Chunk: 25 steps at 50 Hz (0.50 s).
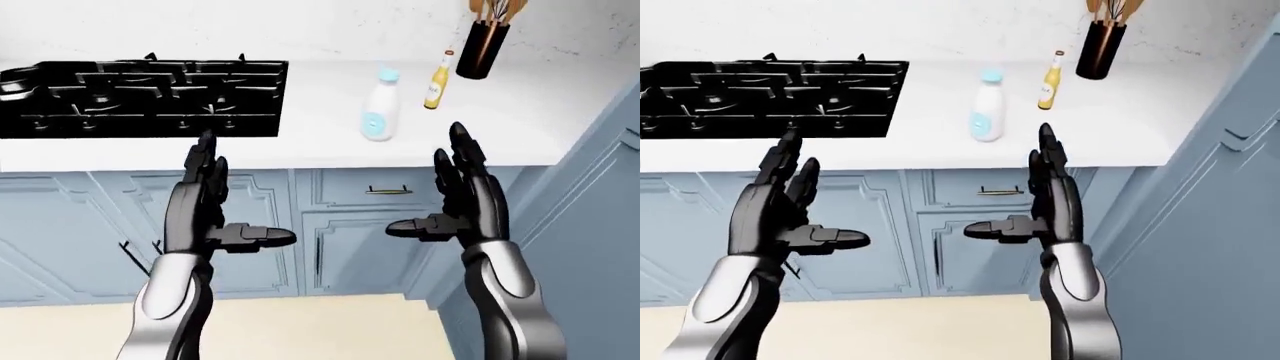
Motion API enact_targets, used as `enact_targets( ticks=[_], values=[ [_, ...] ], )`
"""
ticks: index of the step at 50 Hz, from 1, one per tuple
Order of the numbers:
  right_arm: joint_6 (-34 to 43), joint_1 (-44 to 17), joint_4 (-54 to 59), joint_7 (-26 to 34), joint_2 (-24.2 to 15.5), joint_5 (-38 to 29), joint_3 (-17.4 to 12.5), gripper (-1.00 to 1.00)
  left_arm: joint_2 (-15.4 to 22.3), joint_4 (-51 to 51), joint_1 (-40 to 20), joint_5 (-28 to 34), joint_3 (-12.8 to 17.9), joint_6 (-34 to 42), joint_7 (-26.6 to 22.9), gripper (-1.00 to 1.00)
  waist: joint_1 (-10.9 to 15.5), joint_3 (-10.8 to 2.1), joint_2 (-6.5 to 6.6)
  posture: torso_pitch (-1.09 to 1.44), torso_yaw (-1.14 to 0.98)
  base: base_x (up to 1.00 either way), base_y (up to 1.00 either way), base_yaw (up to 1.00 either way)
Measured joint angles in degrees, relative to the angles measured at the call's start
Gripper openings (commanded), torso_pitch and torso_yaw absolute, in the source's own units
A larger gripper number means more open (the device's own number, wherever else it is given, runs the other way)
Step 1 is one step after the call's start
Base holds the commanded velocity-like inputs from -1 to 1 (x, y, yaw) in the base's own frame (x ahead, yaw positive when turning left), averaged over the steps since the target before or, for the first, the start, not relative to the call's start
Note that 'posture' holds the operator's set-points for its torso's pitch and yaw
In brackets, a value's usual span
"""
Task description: Move the drinks to the dining counter.
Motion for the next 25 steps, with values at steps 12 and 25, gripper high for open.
enact_targets(
  ticks=[12,25],
  values=[
    [3.1,-0.3,-1.0,-1.0,-1.0,0.9,-2.0,1.00,0.2,-2.6,-2.0,-1.4,0.7,4.5,-0.1,1.00,-1.9,-0.18,-2.26,0.00,0.00,0.10,-0.27,0.00],
    [3.3,-0.2,-0.7,0.2,-0.4,1.8,0.3,1.00,0.8,-3.0,-3.4,-1.6,2.2,7.6,1.6,1.00,-0.6,-0.40,2.05,0.00,0.00,0.00,-0.32,0.00]
  ],
)
